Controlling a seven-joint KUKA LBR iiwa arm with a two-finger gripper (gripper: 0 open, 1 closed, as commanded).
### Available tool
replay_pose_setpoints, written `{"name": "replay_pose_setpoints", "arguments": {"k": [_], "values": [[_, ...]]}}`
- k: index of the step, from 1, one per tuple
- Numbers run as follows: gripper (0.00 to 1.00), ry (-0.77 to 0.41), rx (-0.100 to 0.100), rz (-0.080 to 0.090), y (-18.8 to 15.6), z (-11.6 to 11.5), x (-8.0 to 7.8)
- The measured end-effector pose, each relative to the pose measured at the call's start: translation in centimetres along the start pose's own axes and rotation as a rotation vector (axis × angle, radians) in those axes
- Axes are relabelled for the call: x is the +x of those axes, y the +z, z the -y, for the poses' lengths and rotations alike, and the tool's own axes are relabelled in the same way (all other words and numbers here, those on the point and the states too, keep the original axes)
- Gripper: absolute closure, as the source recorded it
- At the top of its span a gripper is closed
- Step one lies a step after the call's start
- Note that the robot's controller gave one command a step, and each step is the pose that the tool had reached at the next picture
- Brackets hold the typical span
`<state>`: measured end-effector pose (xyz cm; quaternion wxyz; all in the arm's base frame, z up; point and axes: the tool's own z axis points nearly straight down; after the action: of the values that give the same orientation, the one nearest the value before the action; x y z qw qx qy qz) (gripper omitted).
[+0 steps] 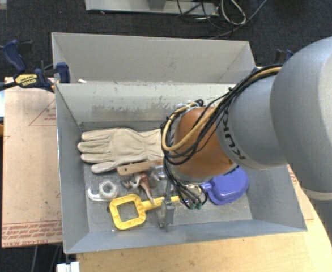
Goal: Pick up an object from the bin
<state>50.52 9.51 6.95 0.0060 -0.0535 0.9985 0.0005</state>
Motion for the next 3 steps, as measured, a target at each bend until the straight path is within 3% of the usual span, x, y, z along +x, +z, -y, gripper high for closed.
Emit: {"name": "replay_pose_setpoints", "arguments": {"k": [1,3], "values": [[1.00,0.040,-0.003,-0.018,-0.59,1.71,0.76],[1.00,0.040,-0.003,-0.018,-0.60,1.71,0.75]]}}
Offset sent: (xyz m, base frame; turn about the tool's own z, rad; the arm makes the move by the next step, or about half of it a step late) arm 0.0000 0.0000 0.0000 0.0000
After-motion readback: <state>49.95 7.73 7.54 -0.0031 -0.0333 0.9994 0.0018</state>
